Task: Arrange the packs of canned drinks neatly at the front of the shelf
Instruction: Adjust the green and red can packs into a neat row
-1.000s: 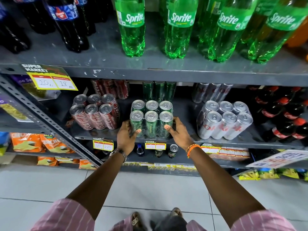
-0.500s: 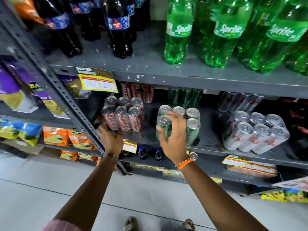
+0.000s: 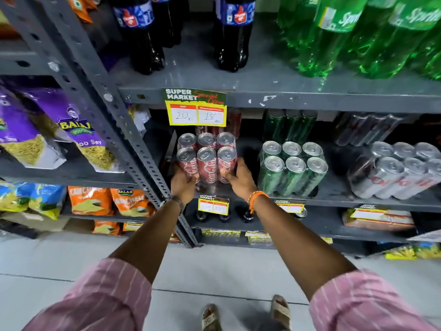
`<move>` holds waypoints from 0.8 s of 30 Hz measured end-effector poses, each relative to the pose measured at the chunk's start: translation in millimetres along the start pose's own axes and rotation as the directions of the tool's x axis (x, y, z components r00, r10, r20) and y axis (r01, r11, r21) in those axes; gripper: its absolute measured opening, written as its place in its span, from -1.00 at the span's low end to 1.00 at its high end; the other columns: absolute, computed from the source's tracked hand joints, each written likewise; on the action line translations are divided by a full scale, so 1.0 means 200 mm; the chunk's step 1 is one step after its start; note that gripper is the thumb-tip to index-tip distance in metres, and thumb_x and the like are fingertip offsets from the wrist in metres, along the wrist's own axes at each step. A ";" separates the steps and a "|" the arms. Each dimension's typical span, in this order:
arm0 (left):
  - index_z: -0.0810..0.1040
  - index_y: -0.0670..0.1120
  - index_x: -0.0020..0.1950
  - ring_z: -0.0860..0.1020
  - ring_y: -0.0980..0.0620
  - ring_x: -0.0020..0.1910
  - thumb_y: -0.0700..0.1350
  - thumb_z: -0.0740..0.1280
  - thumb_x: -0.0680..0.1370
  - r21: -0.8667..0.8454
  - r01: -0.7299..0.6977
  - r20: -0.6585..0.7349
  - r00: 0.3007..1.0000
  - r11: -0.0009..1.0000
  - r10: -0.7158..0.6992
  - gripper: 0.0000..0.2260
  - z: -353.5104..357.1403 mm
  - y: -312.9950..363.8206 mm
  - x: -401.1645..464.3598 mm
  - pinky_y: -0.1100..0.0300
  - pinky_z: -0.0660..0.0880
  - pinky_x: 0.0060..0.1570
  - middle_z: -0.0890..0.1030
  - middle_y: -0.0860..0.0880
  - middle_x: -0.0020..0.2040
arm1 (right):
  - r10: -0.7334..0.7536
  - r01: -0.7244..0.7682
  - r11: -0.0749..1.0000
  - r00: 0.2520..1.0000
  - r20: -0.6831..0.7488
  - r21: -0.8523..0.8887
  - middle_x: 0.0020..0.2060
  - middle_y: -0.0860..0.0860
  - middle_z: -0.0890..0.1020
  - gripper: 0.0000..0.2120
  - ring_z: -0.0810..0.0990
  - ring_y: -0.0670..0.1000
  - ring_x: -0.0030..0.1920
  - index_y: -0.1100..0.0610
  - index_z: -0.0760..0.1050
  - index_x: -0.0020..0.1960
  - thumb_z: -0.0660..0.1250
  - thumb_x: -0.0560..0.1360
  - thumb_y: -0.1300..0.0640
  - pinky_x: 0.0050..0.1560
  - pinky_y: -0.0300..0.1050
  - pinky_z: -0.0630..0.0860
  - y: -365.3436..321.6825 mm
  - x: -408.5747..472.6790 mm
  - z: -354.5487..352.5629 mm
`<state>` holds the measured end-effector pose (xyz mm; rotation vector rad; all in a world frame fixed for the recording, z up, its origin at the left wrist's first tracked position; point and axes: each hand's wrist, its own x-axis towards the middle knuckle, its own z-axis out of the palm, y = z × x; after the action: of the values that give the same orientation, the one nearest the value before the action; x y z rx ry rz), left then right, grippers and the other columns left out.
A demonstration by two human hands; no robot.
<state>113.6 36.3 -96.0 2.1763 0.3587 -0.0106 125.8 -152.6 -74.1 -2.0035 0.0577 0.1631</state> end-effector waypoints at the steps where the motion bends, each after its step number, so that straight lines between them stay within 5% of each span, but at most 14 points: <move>1: 0.48 -0.24 0.31 0.61 -0.16 0.15 -0.19 0.35 0.57 -0.019 -0.002 -0.001 1.000 1.000 0.002 -0.68 -0.01 -0.01 0.00 0.17 0.43 0.03 0.66 -0.19 0.18 | 0.001 -0.001 1.000 1.000 0.005 -0.013 0.29 0.11 0.55 -0.60 0.52 0.04 0.27 0.19 0.34 0.35 0.35 0.55 0.22 0.30 -0.12 0.40 0.00 0.00 0.00; 8: 0.25 -0.22 0.47 0.53 0.02 0.16 -0.25 0.33 0.57 -0.104 -0.071 -0.019 0.997 0.992 0.070 -0.50 -0.04 -0.04 -0.03 0.20 0.40 0.13 0.58 -0.09 0.25 | 0.009 -0.009 0.998 1.000 -0.006 -0.054 0.24 0.08 0.56 -0.61 0.51 -0.01 0.20 0.19 0.34 0.31 0.35 0.53 0.25 0.24 -0.15 0.42 0.03 -0.05 0.02; 13: 0.24 -0.23 0.43 0.56 -0.18 0.27 -0.30 0.31 0.56 -0.132 -0.084 -0.032 0.996 0.988 0.081 -0.53 -0.04 -0.07 -0.06 0.14 0.43 0.16 0.58 -0.21 0.29 | -0.006 0.004 0.997 1.000 -0.017 -0.073 0.25 0.12 0.57 -0.61 0.54 0.05 0.25 0.19 0.33 0.31 0.35 0.52 0.29 0.30 -0.11 0.45 0.04 -0.09 0.03; 24: 0.28 -0.23 0.43 0.56 -0.24 0.27 -0.26 0.33 0.57 -0.098 -0.098 -0.034 0.995 0.990 0.095 -0.54 -0.05 -0.08 -0.05 0.01 0.48 0.21 0.58 -0.25 0.29 | -0.018 0.016 0.997 1.000 -0.021 -0.073 0.28 0.11 0.57 -0.59 0.54 0.08 0.30 0.18 0.34 0.32 0.37 0.52 0.29 0.39 0.01 0.45 0.04 -0.08 0.03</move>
<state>98.7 51.7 -101.9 2.0944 0.2644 0.0913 107.5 -150.1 -81.6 -2.0783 0.0490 0.1340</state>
